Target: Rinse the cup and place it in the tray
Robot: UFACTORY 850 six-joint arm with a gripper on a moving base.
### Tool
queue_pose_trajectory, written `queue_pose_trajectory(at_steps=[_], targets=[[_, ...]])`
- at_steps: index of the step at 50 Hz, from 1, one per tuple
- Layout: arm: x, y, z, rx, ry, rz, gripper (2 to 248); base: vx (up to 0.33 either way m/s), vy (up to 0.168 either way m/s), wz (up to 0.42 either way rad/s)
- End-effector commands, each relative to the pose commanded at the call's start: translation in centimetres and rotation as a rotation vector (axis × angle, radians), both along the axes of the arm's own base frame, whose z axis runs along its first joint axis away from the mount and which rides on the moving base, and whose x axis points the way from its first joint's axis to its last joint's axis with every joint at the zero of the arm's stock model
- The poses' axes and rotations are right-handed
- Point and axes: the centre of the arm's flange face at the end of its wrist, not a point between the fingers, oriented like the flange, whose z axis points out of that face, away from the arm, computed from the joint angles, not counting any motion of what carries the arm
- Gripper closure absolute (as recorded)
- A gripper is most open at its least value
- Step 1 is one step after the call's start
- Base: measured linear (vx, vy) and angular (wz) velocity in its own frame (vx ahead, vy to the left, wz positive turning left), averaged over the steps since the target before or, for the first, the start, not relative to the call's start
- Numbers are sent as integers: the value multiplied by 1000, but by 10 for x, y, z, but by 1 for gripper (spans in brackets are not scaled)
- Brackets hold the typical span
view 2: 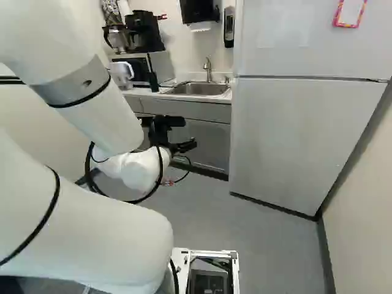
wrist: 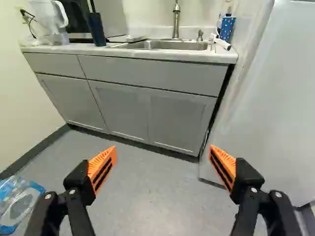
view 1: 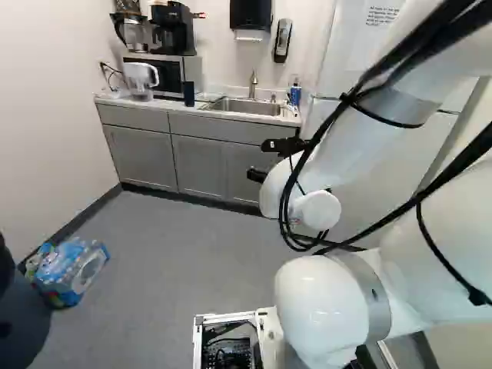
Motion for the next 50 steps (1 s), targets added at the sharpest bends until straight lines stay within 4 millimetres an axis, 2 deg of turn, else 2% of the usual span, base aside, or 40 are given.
queue_pose_trajectory(at_steps=[1,23,50], targets=[[10,0,6,0,-11,0,3,0,0,0],[52,0,30,0,-59,0,3,0,0,0],[79,0,58,0,-124,0,3,0,0,0]])
